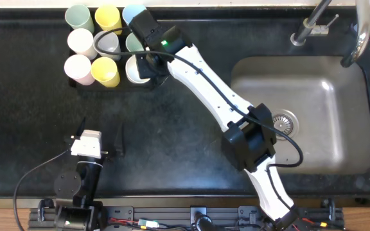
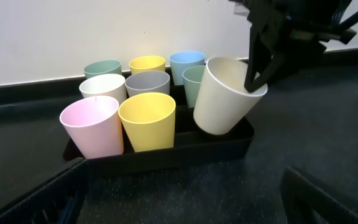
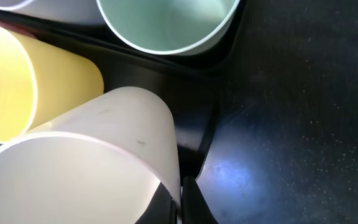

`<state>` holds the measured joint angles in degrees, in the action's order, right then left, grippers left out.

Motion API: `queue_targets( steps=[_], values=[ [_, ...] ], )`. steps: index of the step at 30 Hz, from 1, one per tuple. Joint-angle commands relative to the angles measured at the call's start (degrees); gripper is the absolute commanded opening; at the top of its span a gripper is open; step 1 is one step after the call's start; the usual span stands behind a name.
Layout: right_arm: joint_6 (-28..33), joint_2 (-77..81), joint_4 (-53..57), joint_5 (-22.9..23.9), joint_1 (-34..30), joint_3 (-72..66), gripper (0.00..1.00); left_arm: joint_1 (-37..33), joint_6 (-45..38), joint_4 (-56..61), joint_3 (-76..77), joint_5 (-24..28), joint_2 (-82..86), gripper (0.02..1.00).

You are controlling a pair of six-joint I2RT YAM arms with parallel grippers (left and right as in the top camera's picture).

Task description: Store Cups

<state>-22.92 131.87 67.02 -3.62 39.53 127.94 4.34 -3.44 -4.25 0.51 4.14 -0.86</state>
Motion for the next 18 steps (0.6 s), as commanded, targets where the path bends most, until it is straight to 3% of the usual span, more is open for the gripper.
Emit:
queue_targets(
  steps=[1,18],
  values=[
    [-0.5,1.6,-0.2,0.1,0.6,1.9,0.042,-0.5,-1.1,-0.2,0.0,0.7,0.4,1.0],
    [-0.4,2.0,-0.2,0.3,0.6,1.6,0.115,-0.5,-1.1,-0.2,0.0,0.7,0.4,1.0]
  ],
)
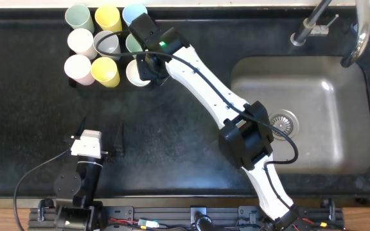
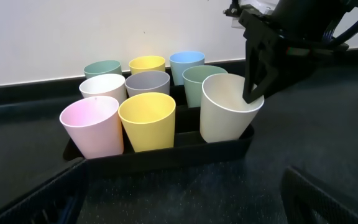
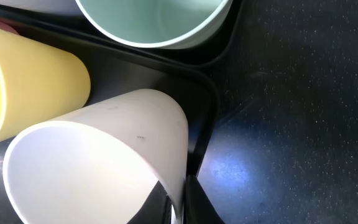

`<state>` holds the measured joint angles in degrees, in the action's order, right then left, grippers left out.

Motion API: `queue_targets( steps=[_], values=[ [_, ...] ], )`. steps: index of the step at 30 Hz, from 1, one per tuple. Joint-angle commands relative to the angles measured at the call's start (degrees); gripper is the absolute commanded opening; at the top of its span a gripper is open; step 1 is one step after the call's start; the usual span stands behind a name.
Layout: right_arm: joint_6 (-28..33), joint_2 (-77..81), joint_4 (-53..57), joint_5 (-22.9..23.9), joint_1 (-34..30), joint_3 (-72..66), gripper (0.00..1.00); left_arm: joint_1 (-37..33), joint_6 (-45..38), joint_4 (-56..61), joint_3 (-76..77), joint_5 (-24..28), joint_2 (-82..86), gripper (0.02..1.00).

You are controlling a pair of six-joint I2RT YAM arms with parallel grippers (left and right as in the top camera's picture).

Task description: Store Cups

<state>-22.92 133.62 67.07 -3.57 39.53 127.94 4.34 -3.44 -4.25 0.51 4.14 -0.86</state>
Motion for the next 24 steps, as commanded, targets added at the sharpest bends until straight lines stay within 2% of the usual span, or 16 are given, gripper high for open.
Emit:
queue_targets(
  steps=[1,7,10,11,15,18,21,23,24],
  values=[
    [-0.4,0.2,-0.3,0.3,0.6,1.6,0.139,-0.5,-1.1,-0.2,0.0,0.7,0.4,1.0],
    [-0.4,0.2,-0.3,0.2,0.6,1.6,0.237,-0.5,-1.1,-0.2,0.0,0.7,0.4,1.0],
    [-0.4,-0.5,-1.0,0.2,0.5,1.6,0.349,-0.5,-1.1,-0.2,0.0,0.7,0.4,1.0],
    [-0.2,-2.0,-1.6,0.3,0.1,1.6,0.419,-0.5,-1.1,-0.2,0.0,0.7,0.4,1.0],
    [2.0,-8.0,-2.8,3.1,-1.0,1.6,0.54,-0.5,-1.1,-0.2,0.0,0.7,0.4,1.0],
    [5.9,-13.3,-1.1,6.3,-2.4,1.5,0.614,-0.5,-1.1,-0.2,0.0,0.7,0.4,1.0],
    [7.1,-18.8,2.1,6.6,-6.7,-1.1,0.665,-0.5,-1.1,-0.2,0.0,0.7,0.4,1.0],
    [8.8,-26.1,1.0,6.6,-12.0,-9.6,0.741,-0.5,-1.1,-0.2,0.0,0.7,0.4,1.0],
    [12.5,-32.8,-2.1,6.6,-15.1,-17.9,0.803,-0.5,-1.1,-0.2,0.0,0.7,0.4,1.0]
  ],
)
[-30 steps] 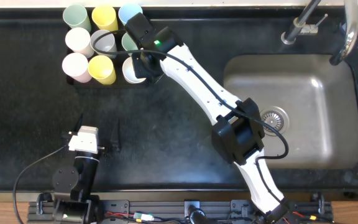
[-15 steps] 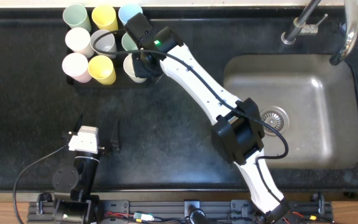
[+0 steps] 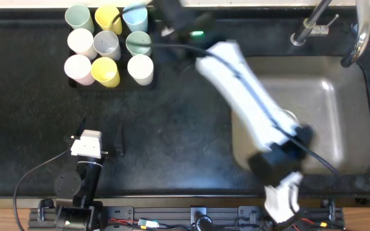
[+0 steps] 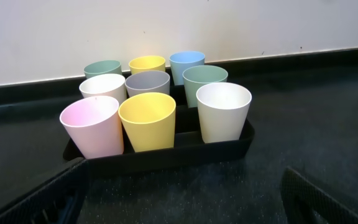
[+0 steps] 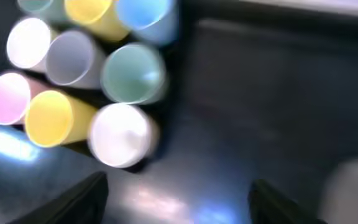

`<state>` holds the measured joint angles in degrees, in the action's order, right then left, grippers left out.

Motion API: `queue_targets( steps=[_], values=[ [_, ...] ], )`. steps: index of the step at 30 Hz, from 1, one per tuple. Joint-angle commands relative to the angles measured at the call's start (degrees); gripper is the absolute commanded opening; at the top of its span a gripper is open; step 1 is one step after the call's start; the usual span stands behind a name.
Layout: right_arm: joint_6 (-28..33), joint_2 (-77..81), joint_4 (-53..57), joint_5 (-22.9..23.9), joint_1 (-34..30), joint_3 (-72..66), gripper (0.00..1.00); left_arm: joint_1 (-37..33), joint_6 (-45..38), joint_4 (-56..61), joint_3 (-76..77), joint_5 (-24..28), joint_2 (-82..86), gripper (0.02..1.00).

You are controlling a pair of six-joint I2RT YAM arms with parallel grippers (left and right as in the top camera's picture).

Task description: Store Cups

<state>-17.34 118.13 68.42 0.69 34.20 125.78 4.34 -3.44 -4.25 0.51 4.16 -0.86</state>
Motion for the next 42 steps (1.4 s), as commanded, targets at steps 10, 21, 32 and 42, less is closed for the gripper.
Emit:
queue_targets(
  steps=[10,21,32,42],
  values=[
    [16.1,-54.6,-21.5,1.2,-22.7,-59.1,0.998,-0.5,-1.1,-0.2,0.0,0.7,0.4,1.0],
    [16.1,-82.9,-46.7,0.8,-26.1,-91.0,0.998,-0.5,-1.1,-0.2,0.0,0.7,0.4,1.0],
    [19.5,-102.5,-66.7,0.9,-26.2,-112.4,0.998,-0.5,-1.1,-0.2,0.0,0.7,0.4,1.0],
    [19.5,-108.8,-77.6,3.7,-26.4,-125.1,0.998,-0.5,-1.1,-0.2,0.0,0.7,0.4,1.0]
  ],
)
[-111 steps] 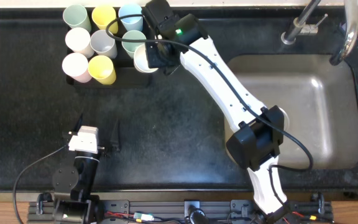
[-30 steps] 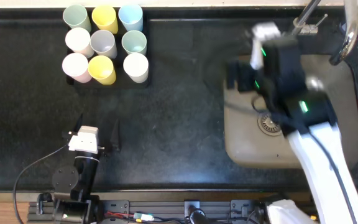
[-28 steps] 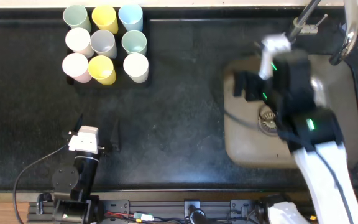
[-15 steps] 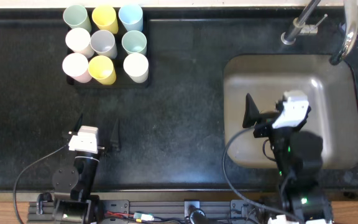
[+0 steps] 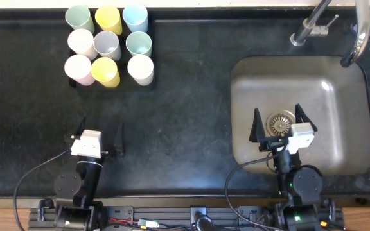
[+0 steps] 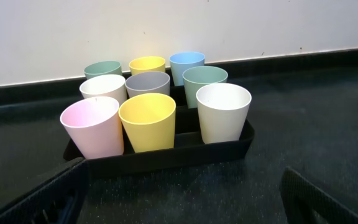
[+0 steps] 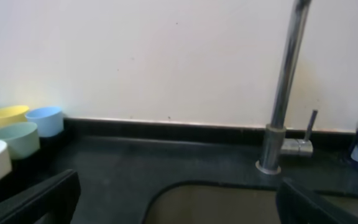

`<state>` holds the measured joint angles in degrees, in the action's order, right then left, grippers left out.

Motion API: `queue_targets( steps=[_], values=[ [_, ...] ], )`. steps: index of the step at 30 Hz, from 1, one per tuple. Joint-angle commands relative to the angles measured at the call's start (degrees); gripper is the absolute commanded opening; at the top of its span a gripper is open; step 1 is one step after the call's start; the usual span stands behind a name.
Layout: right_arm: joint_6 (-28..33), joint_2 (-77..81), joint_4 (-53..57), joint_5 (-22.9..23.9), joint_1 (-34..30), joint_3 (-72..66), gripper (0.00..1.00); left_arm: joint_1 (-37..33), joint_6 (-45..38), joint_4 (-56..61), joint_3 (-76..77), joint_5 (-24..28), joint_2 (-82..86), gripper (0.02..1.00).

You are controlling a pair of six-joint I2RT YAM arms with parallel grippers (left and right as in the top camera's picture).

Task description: Store Cups

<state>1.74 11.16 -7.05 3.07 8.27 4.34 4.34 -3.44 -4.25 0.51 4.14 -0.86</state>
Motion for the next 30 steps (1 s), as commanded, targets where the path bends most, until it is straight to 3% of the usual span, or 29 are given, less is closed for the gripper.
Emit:
queue_targets(
  steps=[1,6,30],
  values=[
    [0.6,-2.5,0.0,1.9,-0.4,-4.1,0.998,-0.5,-1.1,-0.2,0.0,0.7,0.4,1.0],
    [0.6,-8.6,10.4,4.0,-0.4,-4.1,0.998,-0.5,-1.1,-0.2,0.0,0.7,0.4,1.0],
    [0.6,-11.0,10.9,4.0,-0.4,-4.1,0.996,-0.5,-1.1,-0.2,0.0,0.7,0.4,0.998]
  ],
)
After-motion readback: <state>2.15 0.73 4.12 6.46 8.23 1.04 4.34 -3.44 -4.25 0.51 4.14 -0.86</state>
